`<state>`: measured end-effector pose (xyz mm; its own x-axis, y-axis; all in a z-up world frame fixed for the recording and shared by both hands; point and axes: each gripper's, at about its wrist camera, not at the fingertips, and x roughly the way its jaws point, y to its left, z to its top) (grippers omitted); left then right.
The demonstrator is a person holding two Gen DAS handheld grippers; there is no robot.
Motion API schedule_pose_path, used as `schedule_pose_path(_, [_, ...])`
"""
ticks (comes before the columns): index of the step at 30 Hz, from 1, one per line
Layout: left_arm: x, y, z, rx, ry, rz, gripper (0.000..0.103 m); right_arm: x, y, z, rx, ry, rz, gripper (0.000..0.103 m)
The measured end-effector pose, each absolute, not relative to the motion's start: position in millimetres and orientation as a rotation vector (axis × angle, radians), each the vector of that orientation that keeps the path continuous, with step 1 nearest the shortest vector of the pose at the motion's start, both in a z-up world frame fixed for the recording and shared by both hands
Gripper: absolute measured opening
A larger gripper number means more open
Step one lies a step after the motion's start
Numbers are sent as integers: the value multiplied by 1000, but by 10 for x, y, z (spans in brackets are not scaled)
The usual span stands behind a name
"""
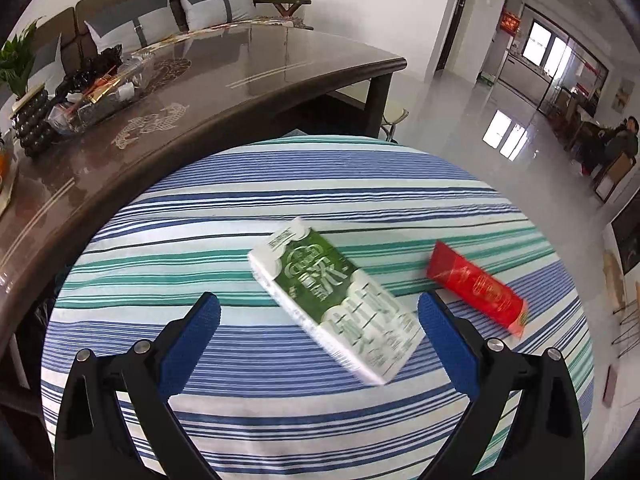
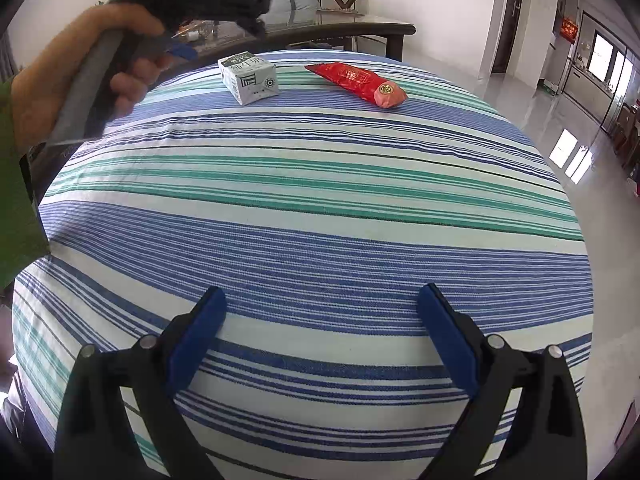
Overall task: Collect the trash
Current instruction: 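Return to the table and grasp the green-and-white milk carton with the left tool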
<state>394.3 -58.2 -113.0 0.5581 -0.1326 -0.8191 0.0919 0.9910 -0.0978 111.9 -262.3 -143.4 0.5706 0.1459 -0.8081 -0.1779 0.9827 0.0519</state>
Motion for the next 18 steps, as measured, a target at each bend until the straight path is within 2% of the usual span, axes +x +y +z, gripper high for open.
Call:
schedule_pose_path(7, [4126,-782,-1625,-132,1086,81,99,1104,-2620,-1434,-32,941,186,94])
schedule_pose_path(9, [4073,-669,-1654,-193,1075,84,99,1104,-2624,-1436,-29,941,187,94])
schedule_pose_path(13, [4091,-556,-1621,-149,1082,54,97,1150,-2694,-1419,4,949,239,95])
schedule_pose_path(14, [4088,-519,-1596,-132,1069,33,93,1196,-2718,-1414,3,958,256,94])
schedule_pose_path(16, [4081,-460,-1567,-97,1055,-29,59,1367,-2820,-1394,1,978,259,94])
schedule_pose_path(18, [4061,-409,-1555,-70,1047,-88,57,1614,-2958,-1362,10,978,231,94])
